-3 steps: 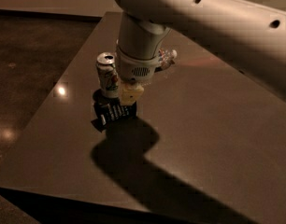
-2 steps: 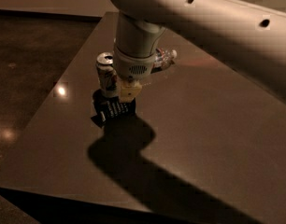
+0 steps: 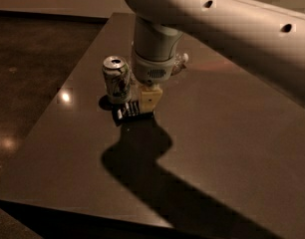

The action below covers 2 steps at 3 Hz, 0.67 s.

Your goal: Move rxbar chocolate near 7up can

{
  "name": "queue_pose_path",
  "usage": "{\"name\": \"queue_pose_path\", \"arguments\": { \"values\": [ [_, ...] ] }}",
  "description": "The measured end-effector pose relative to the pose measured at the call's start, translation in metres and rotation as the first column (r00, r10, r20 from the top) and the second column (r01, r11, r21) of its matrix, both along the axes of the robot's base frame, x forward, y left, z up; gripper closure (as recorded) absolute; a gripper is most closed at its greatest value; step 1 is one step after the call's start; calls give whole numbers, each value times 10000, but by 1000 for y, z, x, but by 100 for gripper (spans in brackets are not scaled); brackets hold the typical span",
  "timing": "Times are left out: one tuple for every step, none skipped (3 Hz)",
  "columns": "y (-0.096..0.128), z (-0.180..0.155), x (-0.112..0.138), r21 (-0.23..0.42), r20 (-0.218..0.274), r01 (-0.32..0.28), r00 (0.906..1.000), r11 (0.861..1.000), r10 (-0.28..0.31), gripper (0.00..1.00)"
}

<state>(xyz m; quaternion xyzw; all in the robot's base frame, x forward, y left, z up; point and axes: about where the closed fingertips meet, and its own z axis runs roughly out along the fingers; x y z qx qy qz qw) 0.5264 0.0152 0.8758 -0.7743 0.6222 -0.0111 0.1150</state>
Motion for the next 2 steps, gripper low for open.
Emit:
{"name": "queue_pose_path", "arguments": {
  "values": [
    [2,0,-1,25,-10,-32,10000,10000,32,0],
    [2,0,-1,25,-9,-32,10000,10000,32,0]
  ]
}}
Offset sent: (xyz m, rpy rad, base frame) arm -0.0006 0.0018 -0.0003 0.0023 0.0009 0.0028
